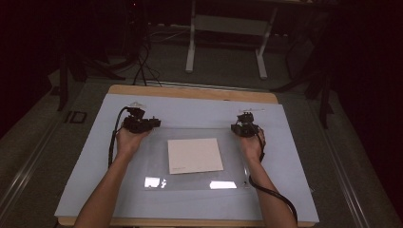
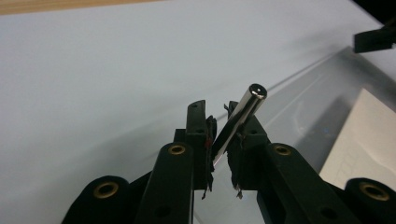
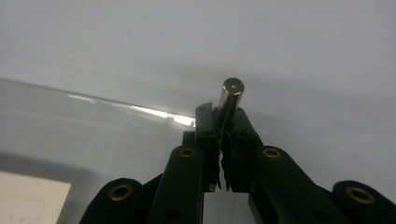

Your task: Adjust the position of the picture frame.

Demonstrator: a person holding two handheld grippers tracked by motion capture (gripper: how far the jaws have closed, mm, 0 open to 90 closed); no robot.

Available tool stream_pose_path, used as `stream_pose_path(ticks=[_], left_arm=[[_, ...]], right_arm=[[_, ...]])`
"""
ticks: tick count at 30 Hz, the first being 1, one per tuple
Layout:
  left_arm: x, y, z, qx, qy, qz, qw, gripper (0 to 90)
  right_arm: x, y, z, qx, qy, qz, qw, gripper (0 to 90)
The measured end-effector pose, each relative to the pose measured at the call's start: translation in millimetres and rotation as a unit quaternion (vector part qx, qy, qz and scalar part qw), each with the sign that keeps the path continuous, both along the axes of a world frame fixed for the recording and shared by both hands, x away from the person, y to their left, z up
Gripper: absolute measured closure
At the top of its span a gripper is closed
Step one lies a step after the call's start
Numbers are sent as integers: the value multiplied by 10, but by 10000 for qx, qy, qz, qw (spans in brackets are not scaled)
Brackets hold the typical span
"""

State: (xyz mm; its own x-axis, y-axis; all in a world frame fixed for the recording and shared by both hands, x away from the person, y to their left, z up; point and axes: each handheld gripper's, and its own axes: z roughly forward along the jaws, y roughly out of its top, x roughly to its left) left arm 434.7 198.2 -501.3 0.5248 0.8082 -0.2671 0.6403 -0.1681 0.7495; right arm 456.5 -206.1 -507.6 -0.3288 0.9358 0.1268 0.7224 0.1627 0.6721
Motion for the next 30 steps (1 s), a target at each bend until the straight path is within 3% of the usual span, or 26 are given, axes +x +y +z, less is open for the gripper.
stream_pose_path(ticks=[9, 13, 18, 30], left_arm=[[94, -6, -175, 75, 133, 136, 9998, 800], [81, -62, -210, 168, 178, 33, 9997, 801], [93, -72, -279, 94, 232, 137, 9996, 800], [81, -93, -284, 147, 177, 217, 9995, 799]], right_arm=[[-13, 55, -68, -232, 10, 39, 9997, 857], [-38, 17, -94, -283, 11, 21, 9996, 856], [-57, 2, -100, -330, -38, 43, 9994, 855], [-92, 8, -106, -394, -101, 70, 9991, 853]])
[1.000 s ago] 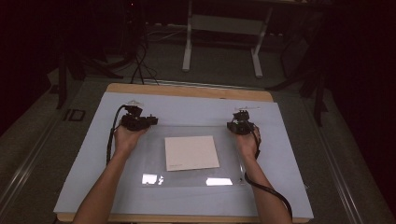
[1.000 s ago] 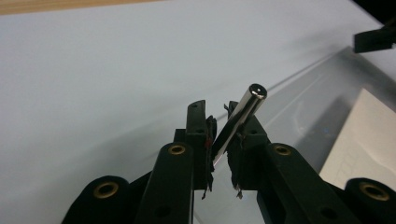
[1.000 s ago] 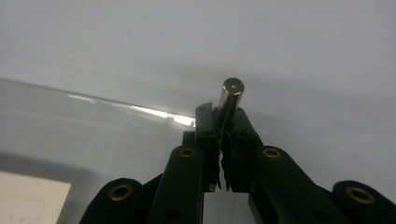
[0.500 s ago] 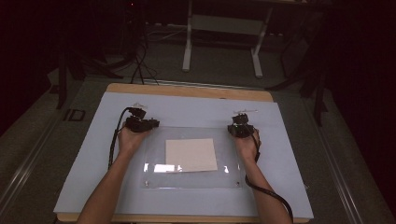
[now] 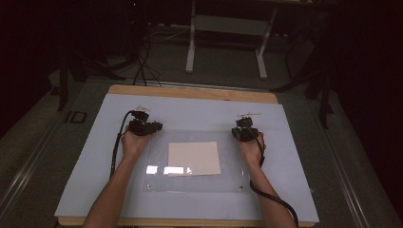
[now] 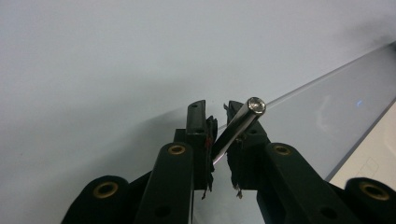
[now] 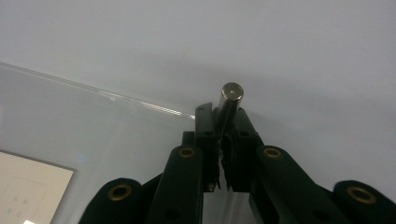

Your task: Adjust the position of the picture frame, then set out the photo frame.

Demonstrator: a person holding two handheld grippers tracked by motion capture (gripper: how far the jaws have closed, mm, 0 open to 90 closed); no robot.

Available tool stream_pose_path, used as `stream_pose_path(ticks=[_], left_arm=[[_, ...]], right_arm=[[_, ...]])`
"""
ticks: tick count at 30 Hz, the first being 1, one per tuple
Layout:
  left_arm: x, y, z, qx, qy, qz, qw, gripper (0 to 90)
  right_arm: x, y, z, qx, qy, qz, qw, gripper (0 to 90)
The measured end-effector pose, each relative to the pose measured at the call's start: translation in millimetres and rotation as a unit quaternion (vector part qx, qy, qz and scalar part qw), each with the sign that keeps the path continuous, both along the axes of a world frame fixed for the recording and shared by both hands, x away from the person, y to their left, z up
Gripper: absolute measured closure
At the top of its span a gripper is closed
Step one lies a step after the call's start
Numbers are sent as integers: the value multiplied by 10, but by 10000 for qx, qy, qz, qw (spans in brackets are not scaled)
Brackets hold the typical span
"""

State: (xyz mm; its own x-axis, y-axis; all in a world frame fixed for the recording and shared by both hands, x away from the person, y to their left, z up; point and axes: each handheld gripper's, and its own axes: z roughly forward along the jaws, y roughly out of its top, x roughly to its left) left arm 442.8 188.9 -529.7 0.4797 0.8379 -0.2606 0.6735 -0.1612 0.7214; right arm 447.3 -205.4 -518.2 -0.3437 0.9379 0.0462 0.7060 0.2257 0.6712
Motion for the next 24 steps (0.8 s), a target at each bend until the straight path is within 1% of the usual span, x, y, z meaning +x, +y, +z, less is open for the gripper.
stream_pose_path(ticks=[2, 8, 10, 11, 12, 13, 14, 16, 18, 19, 20, 21, 22, 23, 24], left_arm=[[5, -7, 4, 17, 4, 59, 10000, 799], [4, -9, -9, -35, -31, 130, 9999, 796], [-2, -4, -18, -112, -22, 176, 9998, 791], [-2, 6, -27, -188, -8, 180, 9997, 787], [-5, 17, -45, -320, -11, 219, 9992, 781], [-7, 22, -53, -368, -18, 223, 9991, 771], [-9, 25, -57, -386, -6, 245, 9990, 763], [-15, 38, -61, -373, -37, 301, 9988, 697], [-30, 55, -58, -359, -93, 311, 9988, 658], [-48, 59, -51, -300, -156, 311, 9989, 638], [-48, 59, -51, -300, -156, 311, 9989, 615], [-76, 62, -38, -193, -282, 287, 9990, 615], [-88, 63, -33, -149, -345, 295, 9989, 601], [-119, 68, -19, -101, -487, 276, 9984, 599], [-139, 75, -11, -109, -568, 263, 9980, 599]], right_arm=[[-6, 4, 0, -17, -5, -4, 10000, 854], [-19, -1, -2, -43, -19, 71, 10000, 852], [-21, -8, -7, -23, -30, 82, 10000, 851], [-23, -12, -10, -5, -38, 84, 10000, 851], [-24, -13, -14, 6, -53, 84, 10000, 850], [-24, -19, -18, 29, -60, 94, 9999, 848], [-23, -24, -22, 49, -63, 102, 9999, 847], [-28, -25, -27, 90, -60, 79, 9999, 844], [-28, -37, -33, 135, -72, 91, 9998, 841], [-28, -42, -35, 160, -73, 95, 9998, 839], [-28, -42, -35, 160, -73, 95, 9998, 839], [-27, -49, -37, 186, -76, 113, 9997, 839], [-27, -52, -38, 213, -70, 113, 9997, 837], [-28, -53, -39, 220, -70, 110, 9997, 836], [-27, -57, -42, 238, -82, 112, 9996, 835]])
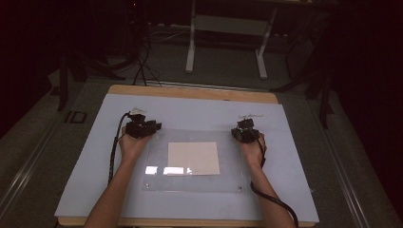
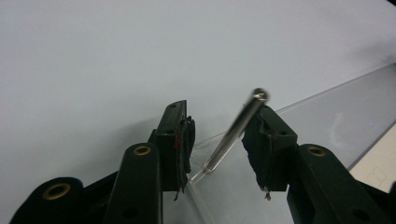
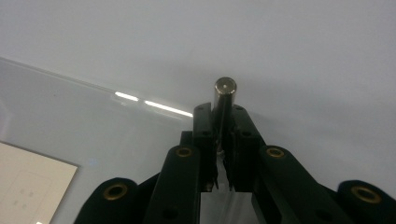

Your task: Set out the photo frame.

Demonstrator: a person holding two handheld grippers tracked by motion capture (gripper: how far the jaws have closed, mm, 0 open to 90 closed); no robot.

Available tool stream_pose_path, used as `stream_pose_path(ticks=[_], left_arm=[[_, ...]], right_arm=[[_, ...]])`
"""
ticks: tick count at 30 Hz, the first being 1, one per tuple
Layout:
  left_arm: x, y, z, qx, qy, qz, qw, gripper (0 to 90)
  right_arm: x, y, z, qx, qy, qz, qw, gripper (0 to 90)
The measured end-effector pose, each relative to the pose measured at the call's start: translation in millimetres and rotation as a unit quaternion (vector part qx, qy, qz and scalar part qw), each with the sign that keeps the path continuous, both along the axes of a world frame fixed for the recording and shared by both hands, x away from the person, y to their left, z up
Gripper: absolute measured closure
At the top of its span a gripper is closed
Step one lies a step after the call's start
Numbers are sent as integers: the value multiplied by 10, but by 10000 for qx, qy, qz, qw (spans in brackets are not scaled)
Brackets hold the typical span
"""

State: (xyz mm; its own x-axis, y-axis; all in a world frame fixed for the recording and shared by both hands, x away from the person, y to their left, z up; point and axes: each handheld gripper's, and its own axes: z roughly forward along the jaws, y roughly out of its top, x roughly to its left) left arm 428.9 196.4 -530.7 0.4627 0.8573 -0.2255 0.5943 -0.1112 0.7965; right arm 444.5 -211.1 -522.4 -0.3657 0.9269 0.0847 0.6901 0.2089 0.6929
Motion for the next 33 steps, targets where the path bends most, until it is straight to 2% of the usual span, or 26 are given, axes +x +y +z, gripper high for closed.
stream_pose_path(ticks=[1, 5, 7, 10, 11, 12, 15, 19, 20, 22, 25, 27, 28, 30, 33], left_arm=[[-30, 14, 12, -41, -150, -29, 9999, 599], [-107, 57, 38, -157, -518, -89, 9985, 614], [-137, 78, 41, -100, -643, -41, 9979, 680], [-153, 70, 39, -40, -712, -127, 9974, 750], [-161, 50, 41, 56, -738, -144, 9972, 768], [-162, 38, 42, 148, -746, -155, 9970, 784], [-171, 15, 45, 250, -783, -177, 9965, 817], [-172, 10, 46, 280, -794, -182, 9963, 831], [-170, 11, 45, 274, -791, -182, 9963, 832], [-167, 10, 42, 225, -770, -160, 9966, 832], [-160, 18, 38, 144, -732, -149, 9971, 826], [-152, 33, 30, 70, -697, -162, 9974, 822], [-151, 34, 29, 50, -692, -163, 9975, 817], [-149, 36, 28, 61, -694, -176, 9974, 816], [-147, 42, 29, 63, -697, -174, 9974, 806]], right_arm=[[0, -4, -1, 12, -3, 9, 10000, 834], [-4, -37, -15, 163, -15, 52, 9999, 826], [-5, -43, -18, 160, -30, 80, 9998, 826], [-5, -48, -20, 126, -64, 156, 9998, 826], [-5, -52, -23, 128, -83, 176, 9997, 825], [-8, -62, -26, 146, -93, 203, 9996, 819], [-27, -90, -22, 211, -116, 241, 9994, 779], [-92, -161, 30, 286, -482, 402, 9976, 728], [-112, -192, 54, 295, -646, 447, 9965, 727], [-134, -228, 89, 334, -822, 523, 9947, 723], [-150, -233, 117, 266, -1069, 692, 9915, 737], [-153, -223, 130, 211, -1233, 782, 9891, 788], [-141, -210, 122, 176, -1229, 900, 9882, 830], [-136, -196, 105, 119, -1218, 917, 9882, 846], [-134, -213, 99, 227, -1183, 893, 9887, 851]])
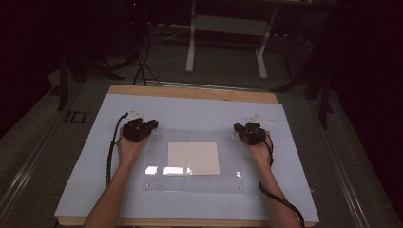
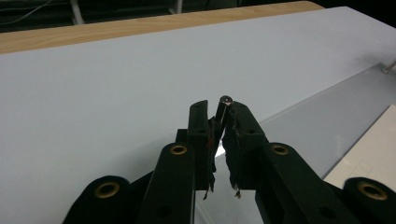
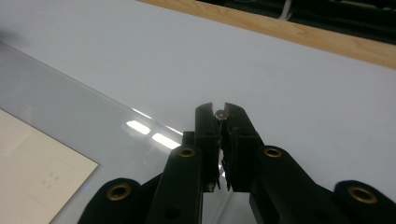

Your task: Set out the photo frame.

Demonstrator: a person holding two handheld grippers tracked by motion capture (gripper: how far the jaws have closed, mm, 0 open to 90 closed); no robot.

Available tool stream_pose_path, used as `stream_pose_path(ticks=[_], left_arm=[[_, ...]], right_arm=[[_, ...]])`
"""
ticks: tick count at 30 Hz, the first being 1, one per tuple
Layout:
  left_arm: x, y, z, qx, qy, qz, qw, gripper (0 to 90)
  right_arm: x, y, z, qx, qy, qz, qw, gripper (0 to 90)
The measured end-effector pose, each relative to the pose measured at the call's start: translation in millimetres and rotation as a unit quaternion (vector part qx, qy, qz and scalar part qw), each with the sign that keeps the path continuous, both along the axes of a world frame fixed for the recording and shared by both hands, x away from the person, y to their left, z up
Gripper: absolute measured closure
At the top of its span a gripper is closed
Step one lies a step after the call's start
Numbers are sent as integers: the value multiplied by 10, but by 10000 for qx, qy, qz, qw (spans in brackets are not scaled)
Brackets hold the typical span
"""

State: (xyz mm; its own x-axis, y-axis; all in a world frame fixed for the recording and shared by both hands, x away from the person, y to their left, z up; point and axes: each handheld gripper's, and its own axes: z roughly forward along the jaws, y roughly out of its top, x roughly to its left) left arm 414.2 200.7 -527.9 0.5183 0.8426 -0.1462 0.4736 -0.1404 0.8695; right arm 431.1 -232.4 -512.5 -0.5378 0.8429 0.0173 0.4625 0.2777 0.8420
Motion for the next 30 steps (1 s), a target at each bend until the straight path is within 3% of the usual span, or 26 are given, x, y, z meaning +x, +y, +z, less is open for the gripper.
stream_pose_path(ticks=[13, 22, 26, 30], left_arm=[[27, 10, -2, -7, 27, -109, 9999, 835], [98, 45, 15, -188, 313, -205, 9991, 831], [155, 100, -15, -541, 513, -272, 9968, 817], [182, 95, -6, -518, 578, -267, 9966, 824]], right_arm=[[31, 11, 32, 26, 240, -80, 9997, 855], [68, 28, 67, -24, 431, -120, 9990, 856], [99, 38, 87, -17, 562, -194, 9982, 856], [136, 45, 104, 12, 699, -246, 9972, 857]])
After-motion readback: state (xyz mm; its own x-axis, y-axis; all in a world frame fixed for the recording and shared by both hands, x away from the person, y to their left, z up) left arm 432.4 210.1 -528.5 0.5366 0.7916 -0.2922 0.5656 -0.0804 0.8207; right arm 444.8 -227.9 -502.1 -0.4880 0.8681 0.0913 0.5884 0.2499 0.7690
